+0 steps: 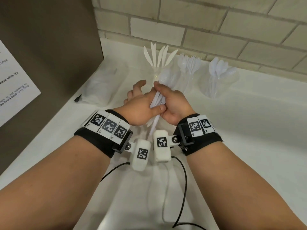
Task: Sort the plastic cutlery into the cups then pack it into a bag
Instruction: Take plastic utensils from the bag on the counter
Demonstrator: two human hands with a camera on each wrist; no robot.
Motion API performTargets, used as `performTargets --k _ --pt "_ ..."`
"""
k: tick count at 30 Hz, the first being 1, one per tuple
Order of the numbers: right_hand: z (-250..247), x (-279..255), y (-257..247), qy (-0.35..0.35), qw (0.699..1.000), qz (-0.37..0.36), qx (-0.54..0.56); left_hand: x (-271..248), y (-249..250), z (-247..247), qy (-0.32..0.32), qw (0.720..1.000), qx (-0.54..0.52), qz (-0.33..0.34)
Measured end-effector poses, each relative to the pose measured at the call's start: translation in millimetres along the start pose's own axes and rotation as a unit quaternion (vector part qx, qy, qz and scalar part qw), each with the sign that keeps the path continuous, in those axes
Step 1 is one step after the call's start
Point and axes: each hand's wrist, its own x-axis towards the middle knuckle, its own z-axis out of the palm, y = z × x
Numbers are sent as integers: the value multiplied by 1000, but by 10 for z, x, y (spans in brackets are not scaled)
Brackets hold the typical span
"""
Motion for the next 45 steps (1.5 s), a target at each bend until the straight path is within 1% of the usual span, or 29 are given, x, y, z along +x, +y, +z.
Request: performTargets --k 2,4,5,6,7,9,10,11,12,13,14,15,16,17,18,19,21,23,24,25,29,32,34,36,37,38,39,43,45 --pt "0 -12 -6 16 999 -26 -37 16 -65 -28 -36 999 -23 27" --pt "16 -34 -16 18 996 -53 -63 20 -111 -40 -62 991 -101 66" --pt "31 -49 -25 11 995 -70 -76 16 -128 -39 -65 982 -158 83" --pt "49 -57 -35 2 992 -89 -90 10 -147 -31 -61 967 -226 98" --pt "72 -64 -50 -7 989 -110 -103 -8 -161 -18 -50 947 -300 104" --pt "123 -68 -87 -11 981 -149 -124 -61 -188 6 -27 899 -427 90" --pt "151 -69 -108 -9 976 -166 -139 -74 -213 26 -27 877 -473 87" --pt "181 -77 -130 -10 971 -180 -156 -84 -231 43 -27 860 -502 91" --pt "208 -87 -150 -10 966 -190 -176 -88 -229 51 -22 848 -519 100" --pt "229 -97 -175 -8 960 -200 -193 -101 -202 41 -15 838 -535 104" --pt "244 -108 -207 4 956 -208 -206 -105 -179 29 -1 822 -560 103" --pt "257 -118 -239 20 954 -214 -208 -109 -166 17 27 803 -590 79" --pt "313 -121 -277 31 955 -219 -199 -115 -205 -20 60 780 -622 37" --pt "318 -119 -317 43 956 -225 -180 -86 -229 -19 72 756 -650 -19" --pt "335 -119 -364 49 959 -234 -156 -48 -260 -15 59 735 -672 -74" --pt "358 -120 -402 47 960 -242 -131 -26 -281 -2 25 724 -678 -123" --pt "414 -131 -456 32 962 -257 -91 -20 -302 12 -74 708 -675 -194" --pt "463 -142 -469 16 958 -278 -75 -53 -299 -7 -158 683 -679 -218" --pt "479 -144 -455 12 955 -288 -74 -68 -296 -14 -177 667 -692 -214" --pt "485 -139 -430 12 951 -298 -83 -83 -290 -31 -177 654 -707 -203" --pt "447 -114 -262 36 934 -318 -158 -92 -248 -78 -137 620 -756 -157" --pt "406 -96 -160 42 930 -316 -181 -125 -175 -74 -147 622 -759 -125" --pt "397 -113 -142 47 929 -318 -186 -116 -172 -57 -149 626 -754 -130" --pt "392 -127 -159 46 933 -318 -163 -96 -205 -63 -163 643 -733 -153" --pt "392 -128 -166 45 935 -318 -150 -94 -219 -75 -181 642 -726 -169" --pt "390 -128 -166 43 936 -319 -141 -94 -224 -86 -195 635 -725 -182" --pt "395 -135 -157 41 937 -319 -133 -96 -221 -96 -195 627 -732 -182" --pt "380 -155 -62 27 943 -293 -154 -99 -150 -104 -119 603 -776 -141" --pt "366 -158 -58 26 944 -288 -158 -98 -152 -107 -100 604 -778 -141"
